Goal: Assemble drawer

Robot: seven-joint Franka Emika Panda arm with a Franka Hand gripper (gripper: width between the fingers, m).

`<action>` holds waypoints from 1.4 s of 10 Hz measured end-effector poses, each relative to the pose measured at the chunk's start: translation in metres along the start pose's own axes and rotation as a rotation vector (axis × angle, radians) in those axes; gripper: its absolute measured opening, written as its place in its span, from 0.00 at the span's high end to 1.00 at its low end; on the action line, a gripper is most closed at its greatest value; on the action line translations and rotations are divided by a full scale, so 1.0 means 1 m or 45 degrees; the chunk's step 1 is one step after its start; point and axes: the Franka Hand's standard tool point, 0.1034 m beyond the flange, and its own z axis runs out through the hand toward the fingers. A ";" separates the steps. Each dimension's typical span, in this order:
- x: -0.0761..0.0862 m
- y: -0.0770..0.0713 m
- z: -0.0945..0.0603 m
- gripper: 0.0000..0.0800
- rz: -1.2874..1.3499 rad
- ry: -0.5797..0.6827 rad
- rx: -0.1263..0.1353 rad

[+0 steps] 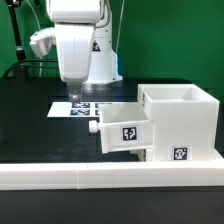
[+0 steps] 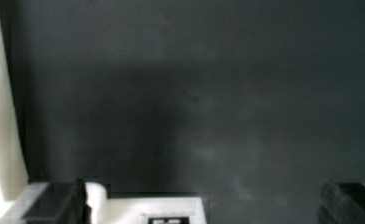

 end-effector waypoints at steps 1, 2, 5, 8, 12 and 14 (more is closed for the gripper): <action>-0.001 -0.001 0.004 0.19 -0.035 0.028 0.006; -0.006 0.000 0.014 0.19 -0.039 0.119 0.014; -0.015 0.010 0.029 0.19 -0.004 0.242 0.024; -0.012 0.008 0.036 0.19 0.039 0.301 0.050; 0.021 0.010 0.040 0.19 0.119 0.293 0.083; 0.029 0.012 0.037 0.19 0.162 0.281 0.089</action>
Offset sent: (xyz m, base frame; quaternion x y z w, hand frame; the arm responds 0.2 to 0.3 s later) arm 0.0209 0.0176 -0.0147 -0.0049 0.2141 0.0096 0.9768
